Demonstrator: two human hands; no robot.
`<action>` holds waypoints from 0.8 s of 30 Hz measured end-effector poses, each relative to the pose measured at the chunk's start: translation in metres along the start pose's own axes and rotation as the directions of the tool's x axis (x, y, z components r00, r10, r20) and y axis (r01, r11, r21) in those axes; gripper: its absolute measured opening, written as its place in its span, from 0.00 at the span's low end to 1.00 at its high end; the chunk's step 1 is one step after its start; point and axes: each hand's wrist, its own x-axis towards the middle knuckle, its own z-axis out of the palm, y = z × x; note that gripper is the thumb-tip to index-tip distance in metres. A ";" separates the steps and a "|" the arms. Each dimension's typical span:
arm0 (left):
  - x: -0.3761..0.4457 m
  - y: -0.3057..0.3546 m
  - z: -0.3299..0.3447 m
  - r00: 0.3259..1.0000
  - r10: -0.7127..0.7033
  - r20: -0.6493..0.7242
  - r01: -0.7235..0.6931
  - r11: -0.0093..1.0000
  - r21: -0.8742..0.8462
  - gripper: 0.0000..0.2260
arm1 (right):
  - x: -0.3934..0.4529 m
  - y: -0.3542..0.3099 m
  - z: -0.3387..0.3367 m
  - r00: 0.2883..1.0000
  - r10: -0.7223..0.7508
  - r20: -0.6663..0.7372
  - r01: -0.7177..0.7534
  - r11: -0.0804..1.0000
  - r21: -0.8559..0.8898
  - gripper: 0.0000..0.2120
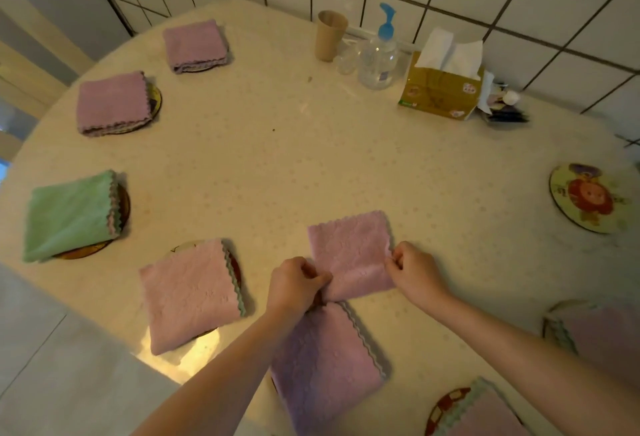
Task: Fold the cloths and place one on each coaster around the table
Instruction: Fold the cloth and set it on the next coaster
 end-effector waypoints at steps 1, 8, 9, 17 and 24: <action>0.001 0.000 0.000 0.999 0.037 -0.009 -0.036 0.996 0.079 0.11 | -0.001 -0.002 0.000 1.000 0.023 -0.006 -0.023 0.999 -0.022 0.11; 0.016 0.018 -0.009 0.971 0.232 -0.050 -0.215 0.950 0.225 0.23 | -0.003 -0.017 0.012 0.956 0.292 0.025 -0.292 0.956 0.032 0.29; 0.024 0.023 -0.012 0.962 0.264 -0.061 -0.245 0.943 0.225 0.25 | -0.003 -0.019 0.014 0.937 0.344 0.057 -0.347 0.937 0.048 0.32; 0.064 0.065 -0.017 0.946 0.250 0.207 -0.323 0.785 0.528 0.14 | -0.003 -0.031 0.006 0.844 0.498 0.198 -0.536 0.793 0.289 0.14; 0.063 0.079 -0.017 0.953 0.164 0.257 -0.279 0.806 0.522 0.06 | -0.003 -0.022 -0.014 0.832 0.445 0.331 -0.552 0.609 0.570 0.13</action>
